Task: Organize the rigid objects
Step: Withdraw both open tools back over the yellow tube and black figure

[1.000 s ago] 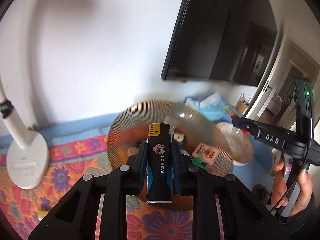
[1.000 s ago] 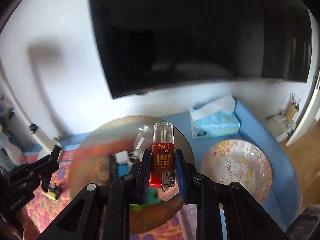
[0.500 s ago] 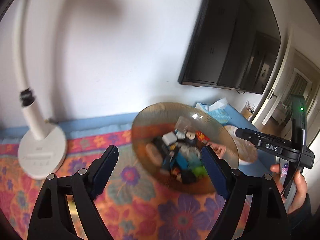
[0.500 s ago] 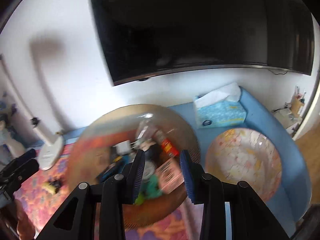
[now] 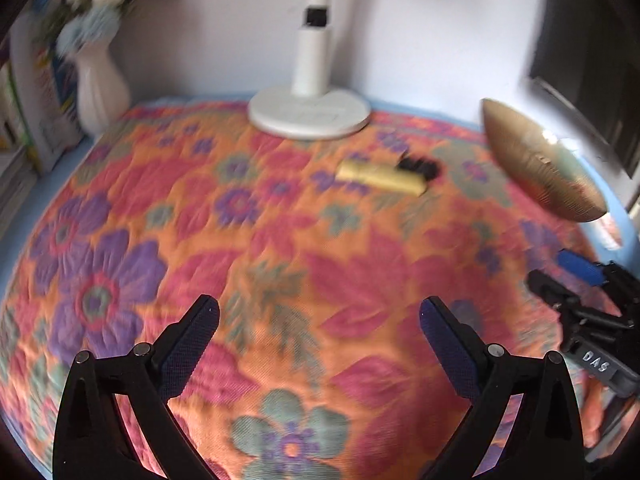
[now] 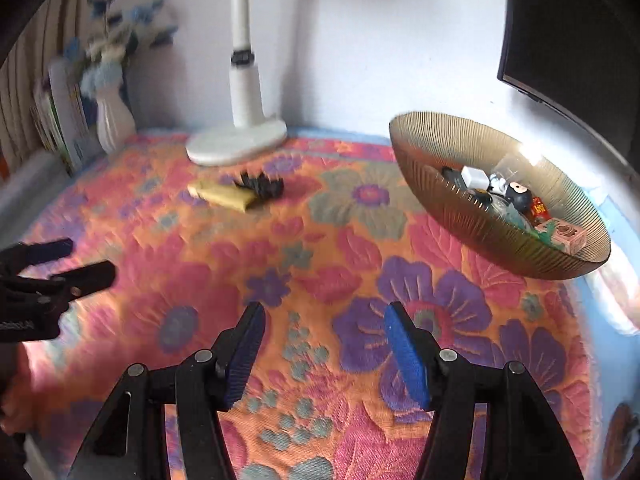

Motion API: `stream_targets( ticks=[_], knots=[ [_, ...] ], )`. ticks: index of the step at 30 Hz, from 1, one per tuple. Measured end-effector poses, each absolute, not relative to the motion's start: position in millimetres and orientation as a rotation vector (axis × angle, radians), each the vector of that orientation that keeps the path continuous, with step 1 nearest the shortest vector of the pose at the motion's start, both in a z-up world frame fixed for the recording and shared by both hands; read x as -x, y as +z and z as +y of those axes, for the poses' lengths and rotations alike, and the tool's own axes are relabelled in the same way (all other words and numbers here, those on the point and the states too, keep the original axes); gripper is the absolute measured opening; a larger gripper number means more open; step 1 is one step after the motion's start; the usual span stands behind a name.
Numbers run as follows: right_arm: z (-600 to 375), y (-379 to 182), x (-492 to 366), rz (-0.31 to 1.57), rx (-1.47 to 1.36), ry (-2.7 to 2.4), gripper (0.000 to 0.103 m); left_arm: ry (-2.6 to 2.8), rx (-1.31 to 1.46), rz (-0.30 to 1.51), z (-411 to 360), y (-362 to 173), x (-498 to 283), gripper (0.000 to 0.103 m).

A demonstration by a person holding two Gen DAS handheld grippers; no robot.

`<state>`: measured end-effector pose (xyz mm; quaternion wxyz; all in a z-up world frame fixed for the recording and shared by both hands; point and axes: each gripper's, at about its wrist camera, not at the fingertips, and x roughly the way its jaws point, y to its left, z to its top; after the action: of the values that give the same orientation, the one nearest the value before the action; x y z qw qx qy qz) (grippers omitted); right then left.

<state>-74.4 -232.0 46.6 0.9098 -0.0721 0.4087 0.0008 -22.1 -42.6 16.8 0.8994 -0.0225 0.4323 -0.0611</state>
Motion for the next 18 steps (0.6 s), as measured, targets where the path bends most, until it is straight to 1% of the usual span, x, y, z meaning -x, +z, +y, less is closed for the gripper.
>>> stream_targets(
  ticks=[1,2,4,5,8,18],
  knots=[
    [-231.6,48.0,77.9,0.819,0.163,-0.005,0.062,-0.121,0.071,0.927,-39.1,14.4,18.8,0.099],
    [-231.1,52.3,82.8,0.780,0.169,0.003,0.064,-0.139,0.098,0.916,-35.2,15.9,18.4,0.100],
    [-234.1,58.5,88.0,0.733,0.153,0.003,0.089,-0.154,0.121,0.892,-30.8,16.7,17.8,0.100],
    [-236.4,61.3,89.6,0.715,0.143,-0.015,0.092,-0.158,0.129,0.909,-28.7,14.5,16.1,0.100],
    [-240.1,62.2,88.3,0.719,0.116,-0.052,0.093,-0.160,0.155,0.910,-23.5,13.0,15.4,0.100],
    [-231.9,57.7,84.6,0.747,0.163,-0.088,0.093,-0.169,0.068,0.855,-38.2,20.3,26.4,0.100]
  ],
)
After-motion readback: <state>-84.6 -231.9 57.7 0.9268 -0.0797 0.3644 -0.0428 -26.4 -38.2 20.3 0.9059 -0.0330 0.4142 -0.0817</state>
